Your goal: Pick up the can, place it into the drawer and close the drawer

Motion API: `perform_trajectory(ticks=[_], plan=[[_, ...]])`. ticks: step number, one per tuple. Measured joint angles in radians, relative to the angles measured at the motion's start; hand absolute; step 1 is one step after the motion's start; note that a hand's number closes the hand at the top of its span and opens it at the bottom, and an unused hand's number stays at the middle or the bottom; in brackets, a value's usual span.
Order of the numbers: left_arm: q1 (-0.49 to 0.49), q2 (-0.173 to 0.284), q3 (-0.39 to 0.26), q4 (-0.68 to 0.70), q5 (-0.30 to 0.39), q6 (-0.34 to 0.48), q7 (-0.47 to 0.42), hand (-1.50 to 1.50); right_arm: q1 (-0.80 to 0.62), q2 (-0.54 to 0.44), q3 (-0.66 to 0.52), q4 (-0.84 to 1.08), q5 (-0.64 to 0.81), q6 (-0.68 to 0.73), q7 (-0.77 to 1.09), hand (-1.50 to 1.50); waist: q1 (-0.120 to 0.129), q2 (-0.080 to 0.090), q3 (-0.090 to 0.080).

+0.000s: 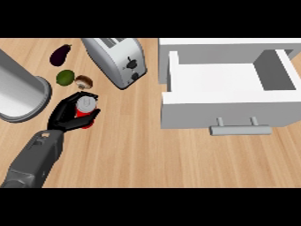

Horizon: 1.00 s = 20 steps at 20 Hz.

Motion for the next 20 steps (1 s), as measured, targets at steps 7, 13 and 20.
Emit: perform_trajectory(ticks=[7, 13, 20], plan=[[0.006, -0.033, -0.006, -0.073, 0.031, -0.050, 0.050, 1.50, -0.009, -0.005, -0.029, 0.020, -0.009, 0.001, -0.014, -1.50, 0.008, -0.003, 0.001], [0.044, -0.057, 0.019, -0.160, 0.077, 0.001, 0.075, 1.50, 0.005, -0.014, -0.040, 0.012, -0.027, -0.001, -0.018, -1.50, 0.016, -0.006, 0.001], [0.179, -0.112, 0.034, -0.408, 0.133, 0.158, 0.163, 1.50, 0.049, 0.000, -0.031, -0.042, -0.026, -0.013, 0.002, -1.50, 0.031, -0.012, 0.003]])
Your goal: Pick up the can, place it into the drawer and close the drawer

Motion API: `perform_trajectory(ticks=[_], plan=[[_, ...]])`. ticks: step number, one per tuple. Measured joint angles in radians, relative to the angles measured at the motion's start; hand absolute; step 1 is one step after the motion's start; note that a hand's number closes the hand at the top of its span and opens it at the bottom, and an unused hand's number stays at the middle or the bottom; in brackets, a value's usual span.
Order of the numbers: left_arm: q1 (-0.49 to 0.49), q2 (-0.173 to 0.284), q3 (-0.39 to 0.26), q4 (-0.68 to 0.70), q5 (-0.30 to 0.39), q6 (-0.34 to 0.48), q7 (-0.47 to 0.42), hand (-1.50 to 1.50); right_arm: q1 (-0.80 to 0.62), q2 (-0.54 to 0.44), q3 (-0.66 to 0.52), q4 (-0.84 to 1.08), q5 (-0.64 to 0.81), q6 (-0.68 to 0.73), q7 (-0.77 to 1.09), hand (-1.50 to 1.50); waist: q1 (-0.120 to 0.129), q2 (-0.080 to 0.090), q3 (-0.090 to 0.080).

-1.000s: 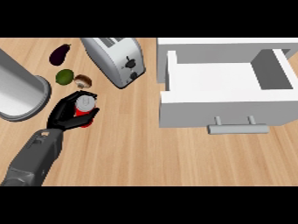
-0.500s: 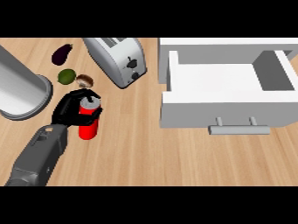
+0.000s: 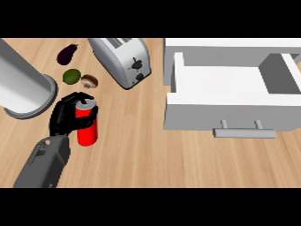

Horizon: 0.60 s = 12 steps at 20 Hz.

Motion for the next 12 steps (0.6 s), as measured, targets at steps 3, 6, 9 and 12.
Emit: perform_trajectory(ticks=[3, 6, 9, 12], plan=[[0.039, -0.047, -0.044, -0.172, 0.003, 0.045, 0.109, 1.50, 0.003, 0.001, -0.011, 0.002, -0.012, 0.008, -0.006, -1.50, -0.001, 0.000, 0.000], [0.076, -0.078, -0.101, -0.344, -0.005, 0.088, 0.214, 1.50, -0.008, -0.006, -0.024, 0.011, -0.014, 0.012, -0.007, -1.50, -0.002, 0.001, 0.000], [0.090, -0.095, -0.154, -0.482, -0.025, 0.123, 0.304, 1.50, -0.013, 0.000, -0.014, 0.000, -0.005, 0.005, 0.008, -1.50, -0.006, 0.003, -0.001], [0.084, -0.111, -0.203, -0.608, -0.042, 0.163, 0.404, 1.50, -0.007, -0.003, -0.026, 0.011, -0.014, 0.017, -0.003, -1.50, -0.010, 0.004, -0.001]])
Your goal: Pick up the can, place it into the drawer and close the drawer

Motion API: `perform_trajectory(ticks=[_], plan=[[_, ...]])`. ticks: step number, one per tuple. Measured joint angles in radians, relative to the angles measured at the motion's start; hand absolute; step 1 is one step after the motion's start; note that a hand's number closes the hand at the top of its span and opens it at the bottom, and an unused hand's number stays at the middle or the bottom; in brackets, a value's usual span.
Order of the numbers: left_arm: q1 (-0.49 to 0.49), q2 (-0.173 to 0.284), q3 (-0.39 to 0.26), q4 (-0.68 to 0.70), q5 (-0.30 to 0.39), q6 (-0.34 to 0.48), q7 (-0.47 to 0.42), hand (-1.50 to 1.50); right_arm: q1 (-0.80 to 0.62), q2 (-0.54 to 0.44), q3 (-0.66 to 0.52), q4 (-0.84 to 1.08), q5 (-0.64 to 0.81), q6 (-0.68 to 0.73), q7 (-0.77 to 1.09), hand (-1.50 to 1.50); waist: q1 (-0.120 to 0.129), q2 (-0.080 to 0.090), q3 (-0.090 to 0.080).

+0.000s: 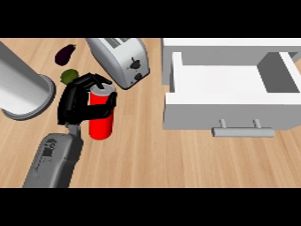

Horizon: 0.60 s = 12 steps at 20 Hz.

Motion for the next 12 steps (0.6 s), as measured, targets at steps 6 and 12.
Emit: perform_trajectory(ticks=[6, 12], plan=[[-0.100, -0.014, -0.127, -0.094, 0.004, 0.122, 0.172, 1.50, -0.023, -0.011, -0.011, 0.000, -0.011, -0.005, 0.011, -1.50, -0.009, 0.003, 0.000], [-0.305, -0.018, -0.198, -0.050, -0.013, 0.241, 0.299, 1.50, -0.032, 0.005, 0.007, -0.001, 0.015, -0.011, 0.013, -1.50, -0.017, 0.005, -0.001]])
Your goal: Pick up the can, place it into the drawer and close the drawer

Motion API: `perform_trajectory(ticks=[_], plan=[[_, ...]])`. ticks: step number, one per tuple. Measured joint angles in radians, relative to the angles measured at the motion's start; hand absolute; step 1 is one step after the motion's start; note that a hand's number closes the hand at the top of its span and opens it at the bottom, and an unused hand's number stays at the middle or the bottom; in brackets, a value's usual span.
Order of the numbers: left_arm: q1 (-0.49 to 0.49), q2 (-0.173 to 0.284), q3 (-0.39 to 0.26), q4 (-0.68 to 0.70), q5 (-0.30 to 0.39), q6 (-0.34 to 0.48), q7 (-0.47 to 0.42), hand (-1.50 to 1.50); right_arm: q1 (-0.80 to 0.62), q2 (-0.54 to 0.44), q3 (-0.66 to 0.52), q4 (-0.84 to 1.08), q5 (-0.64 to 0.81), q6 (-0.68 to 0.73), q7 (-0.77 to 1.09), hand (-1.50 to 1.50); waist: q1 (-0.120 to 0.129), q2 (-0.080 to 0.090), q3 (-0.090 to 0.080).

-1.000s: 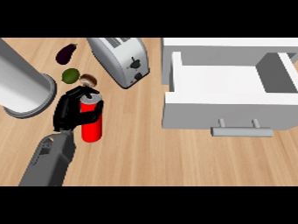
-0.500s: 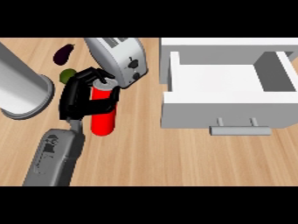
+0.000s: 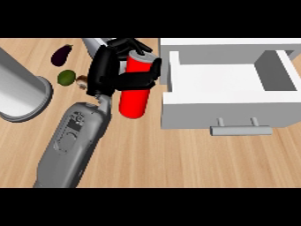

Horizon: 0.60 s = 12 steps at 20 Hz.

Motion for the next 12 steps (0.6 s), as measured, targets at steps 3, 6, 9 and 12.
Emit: perform_trajectory(ticks=[3, 6, 9, 12], plan=[[-0.101, -0.001, -0.027, 0.040, 0.006, 0.046, 0.034, 1.50, -0.010, -0.007, -0.007, -0.003, -0.007, 0.004, 0.010, -1.50, -0.003, 0.001, 0.000], [-0.215, -0.001, -0.033, 0.116, 0.017, 0.089, 0.052, 1.50, -0.004, -0.007, -0.008, -0.007, -0.013, 0.015, 0.007, -1.50, -0.007, 0.001, 0.000], [-0.305, -0.001, -0.049, 0.184, 0.038, 0.129, 0.067, 1.50, -0.007, -0.015, -0.025, 0.004, -0.022, 0.022, 0.004, -1.50, -0.009, 0.002, 0.000], [-0.382, -0.001, -0.074, 0.245, 0.073, 0.170, 0.078, 1.50, -0.001, -0.019, -0.040, 0.000, -0.033, 0.028, 0.007, -1.50, -0.012, 0.002, 0.000]])
